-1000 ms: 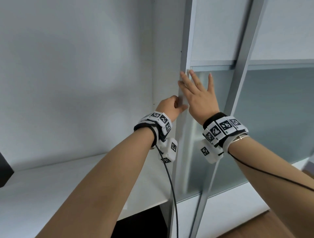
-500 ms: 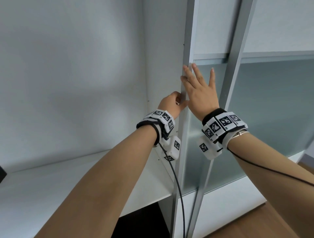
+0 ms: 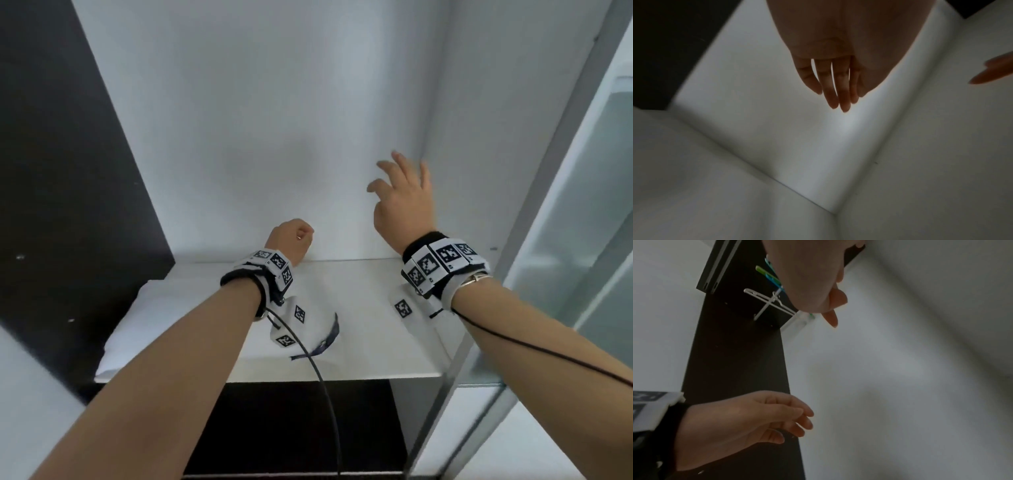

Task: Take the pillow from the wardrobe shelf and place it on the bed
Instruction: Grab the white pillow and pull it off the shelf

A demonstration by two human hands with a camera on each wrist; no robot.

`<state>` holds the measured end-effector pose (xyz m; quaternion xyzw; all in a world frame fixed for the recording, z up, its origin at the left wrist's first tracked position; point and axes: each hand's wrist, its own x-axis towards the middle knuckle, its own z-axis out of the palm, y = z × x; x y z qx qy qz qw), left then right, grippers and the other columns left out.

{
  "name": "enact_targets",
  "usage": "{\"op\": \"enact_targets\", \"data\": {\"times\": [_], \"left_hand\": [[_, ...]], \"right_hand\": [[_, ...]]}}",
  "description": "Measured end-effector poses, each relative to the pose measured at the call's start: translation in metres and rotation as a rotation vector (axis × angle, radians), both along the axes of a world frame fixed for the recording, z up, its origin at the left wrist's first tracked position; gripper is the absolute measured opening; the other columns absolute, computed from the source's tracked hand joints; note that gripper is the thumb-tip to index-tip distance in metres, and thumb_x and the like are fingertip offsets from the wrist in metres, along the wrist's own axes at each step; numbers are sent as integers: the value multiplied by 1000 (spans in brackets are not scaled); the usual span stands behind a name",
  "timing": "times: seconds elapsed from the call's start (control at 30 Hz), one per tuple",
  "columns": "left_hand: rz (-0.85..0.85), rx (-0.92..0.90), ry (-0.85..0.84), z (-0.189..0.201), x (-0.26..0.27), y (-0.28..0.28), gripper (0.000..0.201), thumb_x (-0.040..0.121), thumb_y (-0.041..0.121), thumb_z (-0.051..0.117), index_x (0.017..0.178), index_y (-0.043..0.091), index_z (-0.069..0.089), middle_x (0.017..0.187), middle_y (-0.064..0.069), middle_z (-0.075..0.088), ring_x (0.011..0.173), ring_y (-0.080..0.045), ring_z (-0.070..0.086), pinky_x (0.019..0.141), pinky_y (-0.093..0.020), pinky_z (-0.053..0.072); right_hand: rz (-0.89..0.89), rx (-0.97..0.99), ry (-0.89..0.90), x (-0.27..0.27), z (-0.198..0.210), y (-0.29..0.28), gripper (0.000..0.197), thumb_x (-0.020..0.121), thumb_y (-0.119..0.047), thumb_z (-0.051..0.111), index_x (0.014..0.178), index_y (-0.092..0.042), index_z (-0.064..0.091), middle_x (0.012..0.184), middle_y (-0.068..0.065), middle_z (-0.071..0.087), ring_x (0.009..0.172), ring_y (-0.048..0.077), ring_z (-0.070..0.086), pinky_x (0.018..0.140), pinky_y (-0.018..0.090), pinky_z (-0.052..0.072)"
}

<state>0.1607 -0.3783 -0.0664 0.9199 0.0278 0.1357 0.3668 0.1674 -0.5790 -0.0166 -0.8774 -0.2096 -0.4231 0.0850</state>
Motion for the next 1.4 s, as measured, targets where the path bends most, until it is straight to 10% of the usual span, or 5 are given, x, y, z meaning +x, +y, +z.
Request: {"op": "enact_targets", "data": {"times": [0.37, 0.73, 1.07, 1.23, 1.4], "left_hand": [[459, -18, 151, -85, -68, 191, 27, 90, 15, 47, 108, 10, 65, 113, -11, 70, 107, -29, 63, 93, -32, 46], [654, 25, 312, -159, -32, 238, 36, 92, 16, 43, 126, 5, 52, 129, -18, 56, 117, -34, 54, 93, -37, 43], [882, 131, 550, -225, 25, 291, 68, 84, 38, 56, 141, 14, 29, 149, -12, 26, 130, -35, 37, 103, -51, 32], [919, 102, 712, -266, 32, 321, 107, 71, 59, 65, 151, 22, 2, 160, -13, 1, 145, -38, 13, 113, -60, 20], [885, 2, 803, -290, 37, 328, 117, 69, 62, 66, 151, 11, 0, 152, -20, 30, 139, -40, 33, 113, -52, 30]], "right_hand": [[134, 33, 405, -6, -108, 127, 29, 79, -1, 54, 103, -11, 68, 133, 10, 55, 138, 28, 34, 115, 50, 11], [-78, 109, 793, 54, -210, 143, 39, 84, -13, 51, 122, -13, 57, 132, 9, 55, 120, 31, 48, 101, 43, 37], [-486, 208, 1313, 130, -301, 141, 101, 76, -61, 61, 148, -17, 6, 149, 16, 28, 132, 42, 35, 106, 62, 29], [-450, 394, 1520, 146, -335, 150, 117, 65, -64, 70, 147, -14, 3, 144, 21, 37, 127, 41, 44, 105, 51, 38], [-460, 393, 1514, 146, -348, 165, 106, 60, -63, 73, 136, -19, 13, 134, 18, 42, 120, 41, 47, 98, 49, 41]]}}
